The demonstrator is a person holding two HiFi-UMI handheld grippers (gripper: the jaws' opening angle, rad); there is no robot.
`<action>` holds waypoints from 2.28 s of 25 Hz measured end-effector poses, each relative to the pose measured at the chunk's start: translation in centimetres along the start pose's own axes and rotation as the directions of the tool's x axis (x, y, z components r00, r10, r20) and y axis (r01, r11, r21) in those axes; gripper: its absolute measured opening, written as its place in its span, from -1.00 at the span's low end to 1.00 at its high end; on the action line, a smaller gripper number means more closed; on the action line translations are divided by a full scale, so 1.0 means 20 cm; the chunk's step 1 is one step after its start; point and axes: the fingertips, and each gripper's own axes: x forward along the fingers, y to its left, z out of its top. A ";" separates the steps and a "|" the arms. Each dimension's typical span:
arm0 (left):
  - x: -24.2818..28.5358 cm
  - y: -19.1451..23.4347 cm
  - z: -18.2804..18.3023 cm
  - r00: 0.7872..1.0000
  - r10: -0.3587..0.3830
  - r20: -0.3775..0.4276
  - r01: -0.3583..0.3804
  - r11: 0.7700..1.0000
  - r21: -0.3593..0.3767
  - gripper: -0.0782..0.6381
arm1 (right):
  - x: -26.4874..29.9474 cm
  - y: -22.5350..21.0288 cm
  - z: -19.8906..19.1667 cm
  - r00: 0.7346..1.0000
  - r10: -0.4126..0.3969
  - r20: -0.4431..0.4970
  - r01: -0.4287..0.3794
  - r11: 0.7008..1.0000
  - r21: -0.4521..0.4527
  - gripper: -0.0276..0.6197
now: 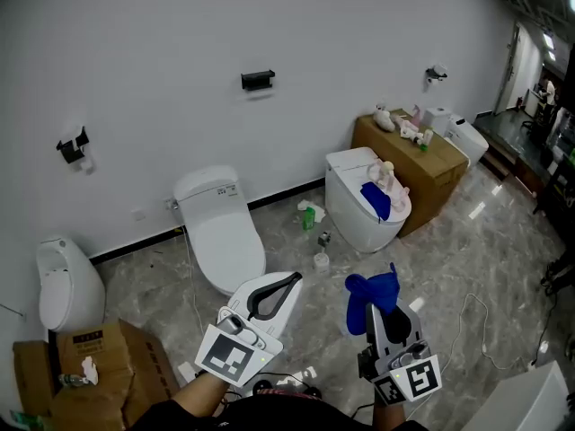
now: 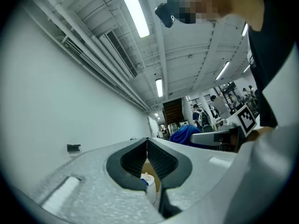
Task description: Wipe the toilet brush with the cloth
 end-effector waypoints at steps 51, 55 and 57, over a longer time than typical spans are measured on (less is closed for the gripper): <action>0.80 -0.06 -0.22 0.990 -0.138 -0.028 0.139 0.990 0.012 -0.76 | 0.11 -0.72 -0.07 0.998 -0.061 -0.006 0.061 0.998 -0.019 -0.71; 0.87 0.06 -0.27 0.990 -0.138 -0.021 0.138 0.990 0.007 -0.76 | 0.24 -0.75 -0.12 0.998 -0.066 -0.017 0.066 0.998 -0.024 -0.71; 0.89 0.12 -0.29 0.991 -0.134 -0.023 0.134 0.991 0.001 -0.76 | 0.30 -0.76 -0.13 0.997 -0.069 -0.022 0.068 0.997 -0.029 -0.71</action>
